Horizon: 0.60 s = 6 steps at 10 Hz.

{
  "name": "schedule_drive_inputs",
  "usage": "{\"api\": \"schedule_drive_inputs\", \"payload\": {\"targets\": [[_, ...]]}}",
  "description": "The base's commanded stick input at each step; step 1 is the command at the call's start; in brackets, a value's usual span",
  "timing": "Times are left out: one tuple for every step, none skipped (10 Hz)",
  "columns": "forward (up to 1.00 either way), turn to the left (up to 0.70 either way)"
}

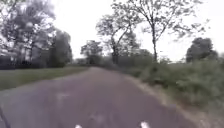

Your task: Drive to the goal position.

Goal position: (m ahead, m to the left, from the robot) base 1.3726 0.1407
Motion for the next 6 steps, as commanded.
{"api": "schedule_drive_inputs", "payload": {"targets": [[0.70,0.00],[0.70,0.00],[0.70,0.00],[0.70,0.00],[0.70,0.00],[0.70,0.00]]}}
